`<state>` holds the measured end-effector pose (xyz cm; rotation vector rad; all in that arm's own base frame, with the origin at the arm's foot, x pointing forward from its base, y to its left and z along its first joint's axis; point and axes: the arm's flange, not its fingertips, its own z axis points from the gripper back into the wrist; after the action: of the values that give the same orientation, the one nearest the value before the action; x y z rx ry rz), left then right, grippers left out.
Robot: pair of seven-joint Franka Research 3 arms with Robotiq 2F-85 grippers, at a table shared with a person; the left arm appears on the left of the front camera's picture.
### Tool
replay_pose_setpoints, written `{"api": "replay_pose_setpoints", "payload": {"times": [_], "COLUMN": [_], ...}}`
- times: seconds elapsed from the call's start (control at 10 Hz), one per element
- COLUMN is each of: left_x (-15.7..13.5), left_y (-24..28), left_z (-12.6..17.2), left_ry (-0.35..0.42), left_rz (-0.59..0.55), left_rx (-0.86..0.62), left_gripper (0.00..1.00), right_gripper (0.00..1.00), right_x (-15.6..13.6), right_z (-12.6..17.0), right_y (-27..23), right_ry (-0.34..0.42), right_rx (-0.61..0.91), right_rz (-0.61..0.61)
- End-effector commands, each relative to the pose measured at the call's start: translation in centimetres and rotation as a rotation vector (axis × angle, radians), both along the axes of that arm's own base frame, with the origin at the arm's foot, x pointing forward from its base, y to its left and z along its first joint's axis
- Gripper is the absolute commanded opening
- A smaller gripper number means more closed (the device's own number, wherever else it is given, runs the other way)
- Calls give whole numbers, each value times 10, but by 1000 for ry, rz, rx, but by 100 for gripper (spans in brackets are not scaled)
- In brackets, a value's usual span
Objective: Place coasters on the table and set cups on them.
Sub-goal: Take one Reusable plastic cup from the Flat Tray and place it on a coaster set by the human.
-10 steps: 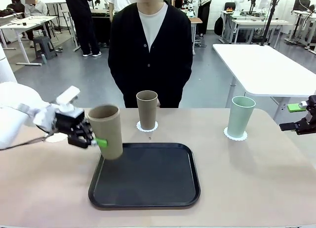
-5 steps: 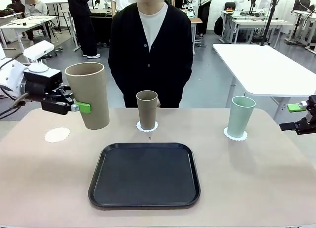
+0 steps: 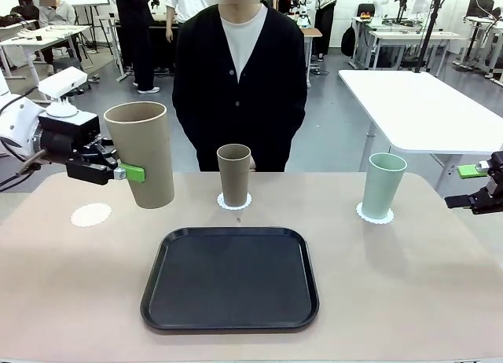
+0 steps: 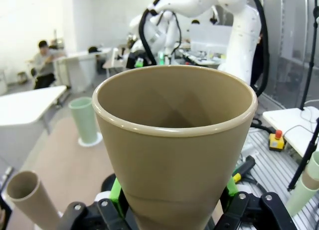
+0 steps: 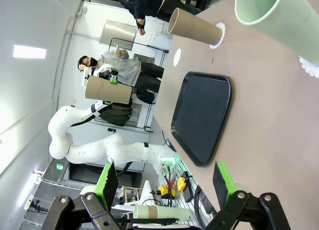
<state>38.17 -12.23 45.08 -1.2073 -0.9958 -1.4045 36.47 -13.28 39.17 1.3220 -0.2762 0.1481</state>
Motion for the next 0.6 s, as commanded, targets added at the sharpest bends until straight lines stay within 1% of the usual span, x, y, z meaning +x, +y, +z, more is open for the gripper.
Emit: {"api": "replay_pose_setpoints", "payload": {"times": [0.0,0.2,0.3,0.5], "left_x": [31,88,109,125], "left_y": [17,67,96,141], "left_z": [2,10,8,-4], "left_ry": [-36,-67,-77,-59], "left_rz": [29,63,88,126], "left_rx": [-11,-7,-7,-2], "left_gripper": [85,85,85,85], "right_gripper": [100,100,100,100], "right_x": [2,2,2,2], "right_z": [0,0,0,0], "right_y": [0,0,0,0], "right_ry": [-1,-1,-1,-1], "right_rx": [-2,-2,-2,-2], "right_rz": [0,0,0,0]}}
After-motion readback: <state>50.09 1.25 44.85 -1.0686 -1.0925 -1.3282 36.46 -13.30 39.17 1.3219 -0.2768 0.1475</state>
